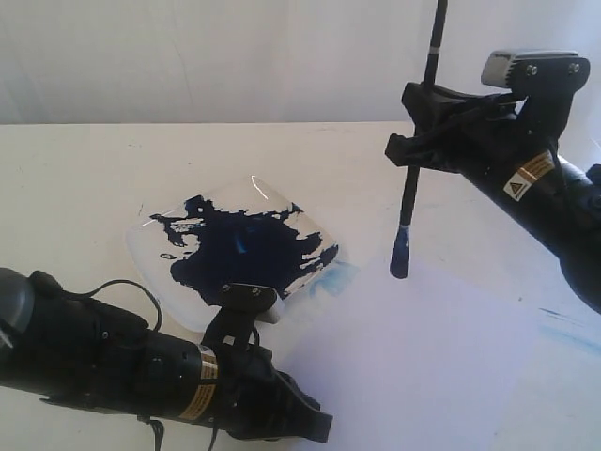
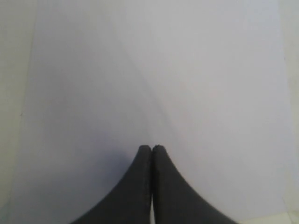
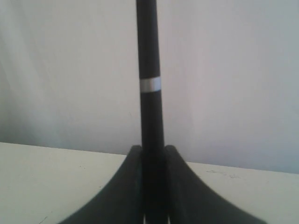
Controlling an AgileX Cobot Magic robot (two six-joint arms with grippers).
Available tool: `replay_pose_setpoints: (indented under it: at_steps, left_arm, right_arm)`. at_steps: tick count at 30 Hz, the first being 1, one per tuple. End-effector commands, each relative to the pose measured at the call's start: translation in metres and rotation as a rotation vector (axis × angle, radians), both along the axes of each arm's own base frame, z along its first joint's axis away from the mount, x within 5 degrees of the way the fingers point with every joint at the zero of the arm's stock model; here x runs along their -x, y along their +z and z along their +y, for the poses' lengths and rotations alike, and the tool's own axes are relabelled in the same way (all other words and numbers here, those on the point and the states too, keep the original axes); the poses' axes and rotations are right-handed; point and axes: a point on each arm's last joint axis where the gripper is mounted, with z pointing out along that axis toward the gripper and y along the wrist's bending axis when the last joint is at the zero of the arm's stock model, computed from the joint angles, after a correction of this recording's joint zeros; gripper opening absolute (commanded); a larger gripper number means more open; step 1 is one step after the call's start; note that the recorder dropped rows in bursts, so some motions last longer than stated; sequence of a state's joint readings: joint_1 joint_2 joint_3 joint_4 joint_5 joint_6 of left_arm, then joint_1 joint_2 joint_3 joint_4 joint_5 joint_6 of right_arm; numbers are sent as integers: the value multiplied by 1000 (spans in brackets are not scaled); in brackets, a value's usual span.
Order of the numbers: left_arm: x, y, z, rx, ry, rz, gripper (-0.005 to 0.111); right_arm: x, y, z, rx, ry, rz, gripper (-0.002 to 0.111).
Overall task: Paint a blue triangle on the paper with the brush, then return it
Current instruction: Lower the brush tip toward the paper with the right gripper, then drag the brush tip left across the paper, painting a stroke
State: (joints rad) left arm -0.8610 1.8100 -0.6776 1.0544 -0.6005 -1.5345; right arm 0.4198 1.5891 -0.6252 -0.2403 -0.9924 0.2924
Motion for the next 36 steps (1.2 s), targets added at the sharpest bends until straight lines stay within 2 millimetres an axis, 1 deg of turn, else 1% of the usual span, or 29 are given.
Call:
replay_pose_setpoints:
  at_steps: [1, 7, 14, 17, 23, 30, 36]
  left_arm:
    - [1, -10, 10, -103, 6, -16, 0]
    - [1, -10, 10, -104, 5, -17, 0]
    - [1, -10, 10, -104, 5, -17, 0]
    - [1, -10, 10, -104, 5, -17, 0]
    - [1, -10, 10, -104, 5, -17, 0]
    - [1, -10, 10, -104, 2, -20, 0]
    - [1, -10, 10, -104, 2, -20, 0]
  right_arm:
    - [2, -1, 4, 37, 25, -10, 0]
    - [3, -9, 9, 68, 77, 36, 0]
    - [4, -13, 14, 50, 135, -12, 0]
    - [2, -18, 16, 32, 145, -20, 0]
    - [1, -22, 17, 2, 159, -47, 0]
    - [-2, -35, 20, -15, 171, -39, 0]
    - [-3, -37, 20, 23, 162, -46, 0]
